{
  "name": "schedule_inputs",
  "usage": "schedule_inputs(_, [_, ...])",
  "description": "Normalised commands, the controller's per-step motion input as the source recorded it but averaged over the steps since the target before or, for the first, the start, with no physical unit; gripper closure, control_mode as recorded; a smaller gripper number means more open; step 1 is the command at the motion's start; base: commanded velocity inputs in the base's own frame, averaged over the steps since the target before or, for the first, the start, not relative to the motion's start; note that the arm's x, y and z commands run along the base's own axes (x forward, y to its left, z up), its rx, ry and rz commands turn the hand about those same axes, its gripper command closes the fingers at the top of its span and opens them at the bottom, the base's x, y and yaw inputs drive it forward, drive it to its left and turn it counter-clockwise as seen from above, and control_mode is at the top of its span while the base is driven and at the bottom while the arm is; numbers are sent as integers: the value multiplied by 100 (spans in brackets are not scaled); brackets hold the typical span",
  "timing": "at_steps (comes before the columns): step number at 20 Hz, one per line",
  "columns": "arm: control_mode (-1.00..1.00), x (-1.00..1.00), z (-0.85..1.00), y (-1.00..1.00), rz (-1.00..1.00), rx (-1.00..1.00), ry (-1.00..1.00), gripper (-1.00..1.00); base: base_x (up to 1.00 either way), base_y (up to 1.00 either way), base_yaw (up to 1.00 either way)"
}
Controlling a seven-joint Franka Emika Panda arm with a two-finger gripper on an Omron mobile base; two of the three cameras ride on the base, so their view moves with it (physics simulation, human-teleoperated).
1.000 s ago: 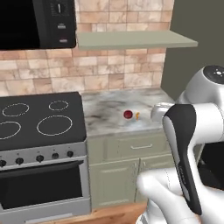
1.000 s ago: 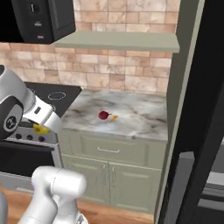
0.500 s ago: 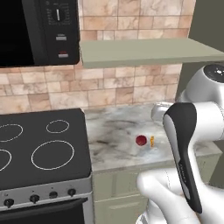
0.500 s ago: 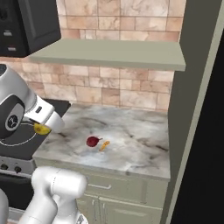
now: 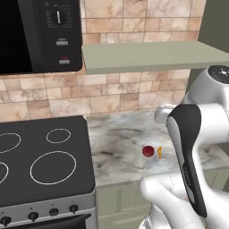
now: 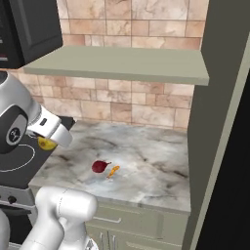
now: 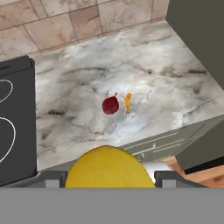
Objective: Open the fridge, remove the pear, lemon, and shrimp, and place them on any counter.
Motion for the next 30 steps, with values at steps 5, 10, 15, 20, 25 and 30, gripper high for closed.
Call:
schedule_inputs(5, [100,0,0,0,0,0,0,100,0,0,0])
schedule_inputs(10, [-100,6,-4,7,0,0,3,100,0,0,0])
schedule_inputs(15, [-100,59,-49,31,8,0,16,100,0,0,0])
schedule_inputs(20, [-100,76,-56,20,13,0,17,100,0,0,0])
schedule_inputs(25, [-100,84,-65,3,19,0,11,100,0,0,0])
schedule_inputs(30, [-100,83,-89,9,13,-2,0,100,0,0,0])
